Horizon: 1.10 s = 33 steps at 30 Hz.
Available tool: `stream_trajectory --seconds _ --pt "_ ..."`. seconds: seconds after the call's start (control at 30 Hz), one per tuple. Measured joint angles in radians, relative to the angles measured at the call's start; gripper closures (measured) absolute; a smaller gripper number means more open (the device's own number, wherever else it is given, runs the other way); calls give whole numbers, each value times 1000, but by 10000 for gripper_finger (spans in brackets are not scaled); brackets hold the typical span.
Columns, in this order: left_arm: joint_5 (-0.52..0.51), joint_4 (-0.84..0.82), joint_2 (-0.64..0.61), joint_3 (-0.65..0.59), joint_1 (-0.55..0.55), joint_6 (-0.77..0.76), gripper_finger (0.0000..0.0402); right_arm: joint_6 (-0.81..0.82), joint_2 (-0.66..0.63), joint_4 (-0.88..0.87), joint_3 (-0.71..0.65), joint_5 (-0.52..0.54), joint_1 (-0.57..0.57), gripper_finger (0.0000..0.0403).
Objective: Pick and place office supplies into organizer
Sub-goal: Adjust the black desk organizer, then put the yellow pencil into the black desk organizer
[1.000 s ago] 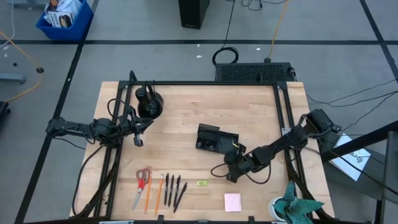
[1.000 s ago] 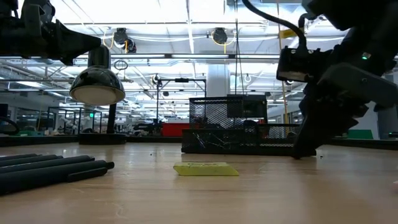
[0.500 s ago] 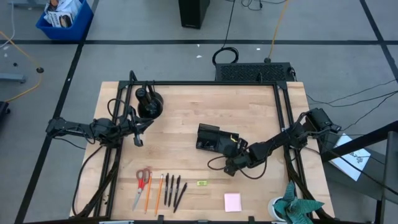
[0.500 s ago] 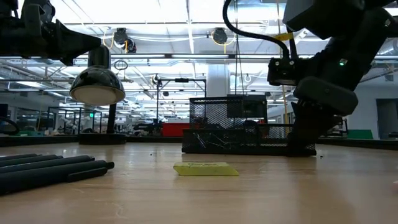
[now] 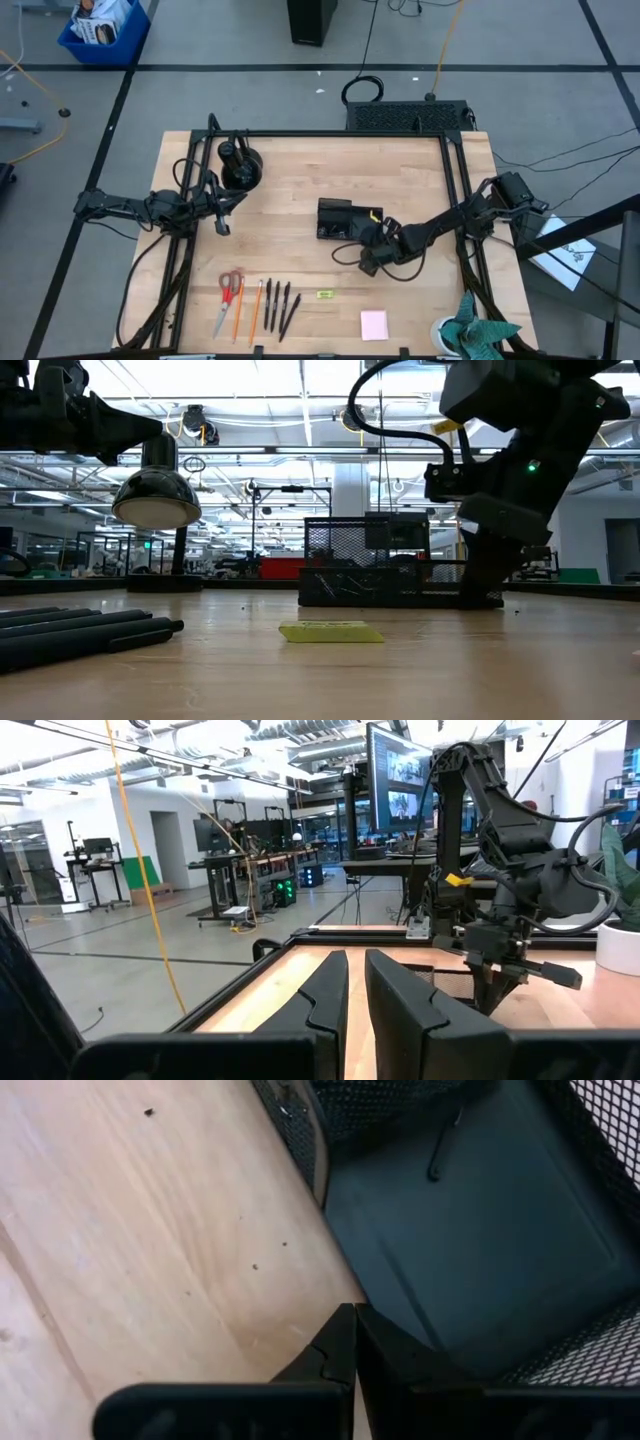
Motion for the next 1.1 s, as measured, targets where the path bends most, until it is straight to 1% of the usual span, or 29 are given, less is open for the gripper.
stream_trajectory --seconds 0.1,0.23,0.33,0.43,0.53,0.63,0.73,0.77,0.83,0.9,1.0,1.1 --pt "0 0 0 0 0 0 355 -17 -2 18 -1 2 -2 403" --pt "0 -1 0 0 0 0 355 -60 -30 89 -1 7 2 403" --pt "0 -3 0 0 0 0 355 -130 -67 158 -5 -26 9 402" --pt "0 -15 0 0 0 0 355 -238 -113 260 -8 -45 13 396" --pt "0 -25 0 0 0 -1 355 -356 -163 374 -3 -45 5 382" --pt "-4 -28 0 0 0 -4 355 -529 -204 505 -4 -47 -26 358" --pt "-26 -52 0 0 0 -25 355 -708 -242 672 -2 -51 -58 328" --pt "-50 -66 1 0 0 -44 355 -760 -250 709 -2 -52 -65 318" --pt "-135 -122 17 1 0 -117 355 -850 -263 759 -2 -52 -82 299" --pt "-184 -197 42 4 1 -201 355 -919 -281 767 -2 -50 -97 282" --pt "-173 -208 140 27 -10 -346 355 -935 -302 753 -2 -50 -120 263" --pt "-167 -223 238 70 -46 -476 355 -955 -320 747 -36 -51 -133 249"
